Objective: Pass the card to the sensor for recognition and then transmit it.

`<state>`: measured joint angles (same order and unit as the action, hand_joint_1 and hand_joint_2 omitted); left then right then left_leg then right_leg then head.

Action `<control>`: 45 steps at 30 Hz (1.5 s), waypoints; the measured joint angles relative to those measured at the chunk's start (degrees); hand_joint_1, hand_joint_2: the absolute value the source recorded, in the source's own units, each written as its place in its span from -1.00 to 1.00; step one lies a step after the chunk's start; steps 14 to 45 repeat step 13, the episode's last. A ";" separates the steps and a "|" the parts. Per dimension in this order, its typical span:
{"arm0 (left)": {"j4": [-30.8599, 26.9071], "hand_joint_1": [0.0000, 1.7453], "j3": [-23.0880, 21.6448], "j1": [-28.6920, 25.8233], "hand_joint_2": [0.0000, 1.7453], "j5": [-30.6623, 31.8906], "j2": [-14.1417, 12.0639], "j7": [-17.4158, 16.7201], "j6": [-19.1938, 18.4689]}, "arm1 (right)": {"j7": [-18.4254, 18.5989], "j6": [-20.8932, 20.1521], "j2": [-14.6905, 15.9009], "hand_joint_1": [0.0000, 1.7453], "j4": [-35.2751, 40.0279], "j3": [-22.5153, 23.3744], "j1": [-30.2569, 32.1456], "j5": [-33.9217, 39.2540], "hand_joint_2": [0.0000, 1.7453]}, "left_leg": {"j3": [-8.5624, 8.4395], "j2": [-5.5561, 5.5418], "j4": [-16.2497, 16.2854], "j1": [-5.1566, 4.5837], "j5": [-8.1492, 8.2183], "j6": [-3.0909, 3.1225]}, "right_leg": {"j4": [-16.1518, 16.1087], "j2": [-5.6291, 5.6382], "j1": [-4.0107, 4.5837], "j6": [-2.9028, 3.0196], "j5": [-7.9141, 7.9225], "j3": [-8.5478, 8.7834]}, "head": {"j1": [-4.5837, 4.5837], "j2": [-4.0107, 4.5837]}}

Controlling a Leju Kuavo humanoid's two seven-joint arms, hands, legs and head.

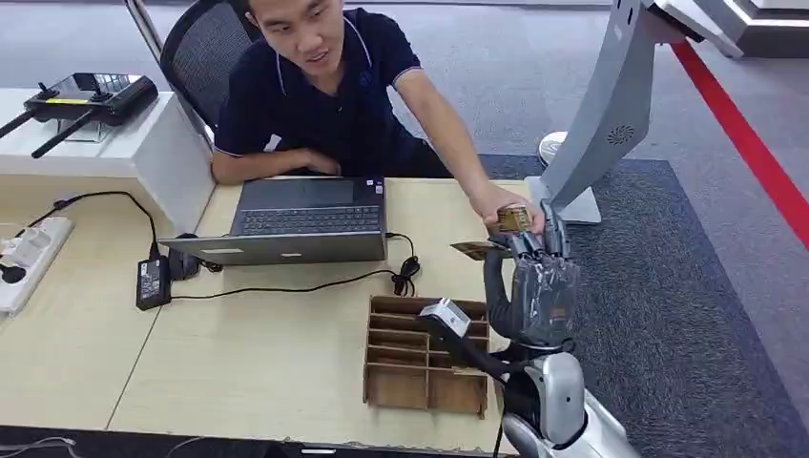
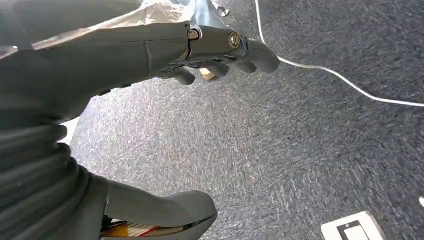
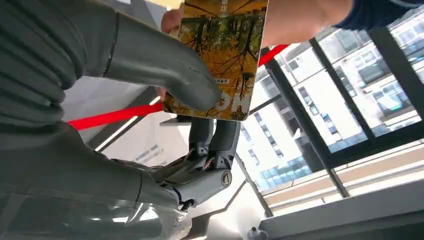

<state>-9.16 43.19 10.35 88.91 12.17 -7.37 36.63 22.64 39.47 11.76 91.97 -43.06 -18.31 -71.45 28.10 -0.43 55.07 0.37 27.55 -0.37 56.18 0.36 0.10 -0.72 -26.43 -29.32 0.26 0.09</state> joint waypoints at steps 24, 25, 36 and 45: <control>0.00 -1.00 -0.96 0.12 1.00 0.57 0.26 -0.07 -0.17 | -4.26 0.09 -6.12 1.00 -3.45 1.38 1.08 0.74 1.00 | 0.01 0.01 0.00 0.00 0.00 0.00 | 0.00 0.00 -0.01 0.00 0.00 0.00 | 0.00 0.00; 0.00 -1.00 -0.96 0.12 1.00 0.57 0.26 -0.07 -0.17 | -4.26 0.09 -6.12 1.00 -3.45 1.38 1.08 0.74 1.00 | 0.01 0.01 0.00 0.00 0.00 0.00 | 0.00 0.00 -0.01 0.00 0.00 0.00 | 0.00 0.00; 0.00 -1.00 -0.96 0.12 1.00 0.57 0.26 -0.07 -0.17 | -4.26 0.09 -6.12 1.00 -3.45 1.38 1.08 0.74 1.00 | 0.01 0.01 0.00 0.00 0.00 0.00 | 0.00 0.00 -0.01 0.00 0.00 0.00 | 0.00 0.00; 0.00 -1.00 -0.96 0.12 1.00 0.57 0.26 -0.07 -0.17 | -4.26 0.09 -6.12 1.00 -3.45 1.38 1.08 0.74 1.00 | 0.01 0.01 0.00 0.00 0.00 0.00 | 0.00 0.00 -0.01 0.00 0.00 0.00 | 0.00 0.00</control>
